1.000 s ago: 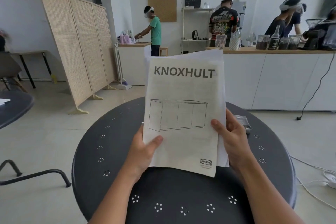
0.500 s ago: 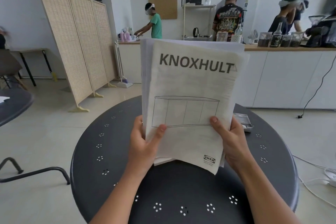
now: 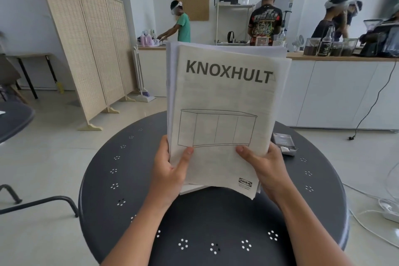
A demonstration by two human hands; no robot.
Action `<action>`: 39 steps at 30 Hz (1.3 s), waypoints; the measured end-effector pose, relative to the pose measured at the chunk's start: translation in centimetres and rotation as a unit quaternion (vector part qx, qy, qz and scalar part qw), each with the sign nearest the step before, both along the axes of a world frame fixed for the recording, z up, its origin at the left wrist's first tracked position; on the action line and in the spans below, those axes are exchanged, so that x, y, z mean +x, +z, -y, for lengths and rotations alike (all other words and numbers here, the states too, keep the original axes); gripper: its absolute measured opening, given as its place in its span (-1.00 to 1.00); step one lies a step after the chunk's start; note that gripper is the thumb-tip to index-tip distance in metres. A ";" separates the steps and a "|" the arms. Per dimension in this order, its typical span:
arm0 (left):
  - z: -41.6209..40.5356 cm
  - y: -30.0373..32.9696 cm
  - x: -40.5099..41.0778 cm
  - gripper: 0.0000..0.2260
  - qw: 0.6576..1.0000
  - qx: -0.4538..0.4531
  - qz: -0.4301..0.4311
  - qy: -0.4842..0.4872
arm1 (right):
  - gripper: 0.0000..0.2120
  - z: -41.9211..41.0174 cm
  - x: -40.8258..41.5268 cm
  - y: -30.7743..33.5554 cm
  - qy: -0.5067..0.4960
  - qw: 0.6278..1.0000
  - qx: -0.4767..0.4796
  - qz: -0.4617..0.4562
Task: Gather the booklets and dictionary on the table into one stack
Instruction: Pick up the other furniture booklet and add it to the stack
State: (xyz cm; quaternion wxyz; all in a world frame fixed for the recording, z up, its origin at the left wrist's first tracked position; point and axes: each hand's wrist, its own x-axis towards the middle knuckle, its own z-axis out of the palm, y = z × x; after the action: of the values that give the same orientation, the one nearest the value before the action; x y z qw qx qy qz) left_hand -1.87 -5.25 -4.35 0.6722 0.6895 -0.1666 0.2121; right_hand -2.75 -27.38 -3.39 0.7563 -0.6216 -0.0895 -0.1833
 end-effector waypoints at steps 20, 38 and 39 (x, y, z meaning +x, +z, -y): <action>0.5 0.3 -0.3 -0.72 0.997 -0.035 0.013 -0.068 | -0.77 0.6 0.2 0.2 -0.058 0.996 0.033 0.056; 0.2 1.6 4.5 -0.71 0.998 -0.018 -0.008 0.059 | -0.53 -1.9 4.7 3.2 -0.087 0.986 -0.015 0.143; 0.1 1.0 4.9 -0.66 0.998 -0.015 -0.020 0.051 | -0.57 -2.0 5.2 2.7 -0.087 0.987 -0.019 0.132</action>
State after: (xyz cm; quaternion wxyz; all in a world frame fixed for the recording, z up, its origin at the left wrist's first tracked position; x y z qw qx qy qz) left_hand 3.06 -5.36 -3.30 0.6736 0.6913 -0.1148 0.2350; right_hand 2.45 -25.40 -0.70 0.7069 -0.6120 -0.1375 -0.3268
